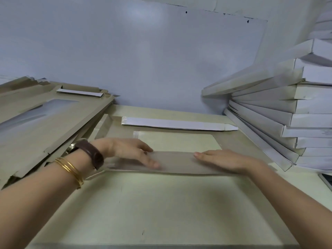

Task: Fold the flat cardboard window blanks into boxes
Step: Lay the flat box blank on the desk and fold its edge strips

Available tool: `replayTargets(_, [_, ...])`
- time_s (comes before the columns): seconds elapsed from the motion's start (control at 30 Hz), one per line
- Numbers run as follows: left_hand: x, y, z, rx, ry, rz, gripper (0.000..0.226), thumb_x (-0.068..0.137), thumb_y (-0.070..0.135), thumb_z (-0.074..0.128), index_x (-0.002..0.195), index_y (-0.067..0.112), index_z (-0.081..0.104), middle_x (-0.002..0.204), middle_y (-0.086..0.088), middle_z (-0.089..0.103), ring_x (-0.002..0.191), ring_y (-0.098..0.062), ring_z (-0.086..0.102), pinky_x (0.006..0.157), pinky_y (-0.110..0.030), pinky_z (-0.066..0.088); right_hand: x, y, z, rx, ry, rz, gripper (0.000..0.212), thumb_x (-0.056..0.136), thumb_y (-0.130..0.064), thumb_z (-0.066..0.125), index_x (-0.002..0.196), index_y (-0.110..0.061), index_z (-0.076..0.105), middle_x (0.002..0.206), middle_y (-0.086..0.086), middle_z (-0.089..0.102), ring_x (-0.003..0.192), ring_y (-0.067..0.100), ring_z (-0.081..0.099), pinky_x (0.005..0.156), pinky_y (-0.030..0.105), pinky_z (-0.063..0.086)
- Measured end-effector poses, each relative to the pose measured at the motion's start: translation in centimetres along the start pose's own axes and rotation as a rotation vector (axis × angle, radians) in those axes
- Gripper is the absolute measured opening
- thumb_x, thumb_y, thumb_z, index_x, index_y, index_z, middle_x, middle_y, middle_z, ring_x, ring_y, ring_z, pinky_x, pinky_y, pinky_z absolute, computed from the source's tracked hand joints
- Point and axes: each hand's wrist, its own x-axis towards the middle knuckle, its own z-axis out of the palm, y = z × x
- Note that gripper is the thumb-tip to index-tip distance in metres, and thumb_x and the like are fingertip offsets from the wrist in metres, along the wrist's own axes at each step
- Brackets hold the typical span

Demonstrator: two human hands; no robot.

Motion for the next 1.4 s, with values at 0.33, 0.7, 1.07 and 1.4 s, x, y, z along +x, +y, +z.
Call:
replayTargets(0.33, [0.0,1.4,3.0,0.579,0.141,0.109,0.031,0.073,0.02,0.061,0.103,0.014,0.055,0.104,-0.005,0.06,0.094,-0.026,0.06,0.081,-0.037,0.053,-1.6,2.3,1.4,-0.37,0.019,-0.104,0.086,0.079,-0.022,0.065,0.153,-0.023,0.021,0.15,0.0,0.033,0.136,0.018,0.032,0.101,0.02,0.029])
replayTargets(0.7, [0.6,-0.1,1.4,0.467,0.208,0.085,0.031,0.081,0.011,0.049,0.107,0.019,0.064,0.095,0.001,0.064,0.093,-0.021,0.061,0.081,-0.03,0.05,-0.4,2.8,-0.4,-0.326,0.148,-0.138,0.048,0.071,-0.004,0.043,0.108,-0.029,0.061,0.091,-0.002,0.064,0.088,0.02,0.059,0.078,0.036,0.052])
replayTargets(1.07, [0.4,-0.9,-1.3,0.351,0.213,0.01,0.018,0.089,0.016,0.053,0.102,0.011,0.064,0.1,-0.001,0.064,0.096,-0.022,0.058,0.076,-0.027,0.042,1.0,2.8,-3.2,-0.187,0.099,-0.172,0.022,0.074,-0.014,0.068,0.093,-0.023,0.066,0.087,-0.004,0.068,0.082,0.014,0.063,0.071,0.032,0.05])
replayTargets(1.4, [1.6,-1.2,-1.9,0.313,0.267,-0.038,0.024,0.088,0.023,0.058,0.11,0.015,0.061,0.104,0.0,0.064,0.096,-0.021,0.059,0.084,-0.031,0.048,2.0,4.2,-2.8,-0.281,0.313,-0.122,0.031,0.068,-0.035,0.074,0.085,-0.014,0.058,0.085,0.001,0.064,0.082,0.022,0.06,0.076,0.041,0.052])
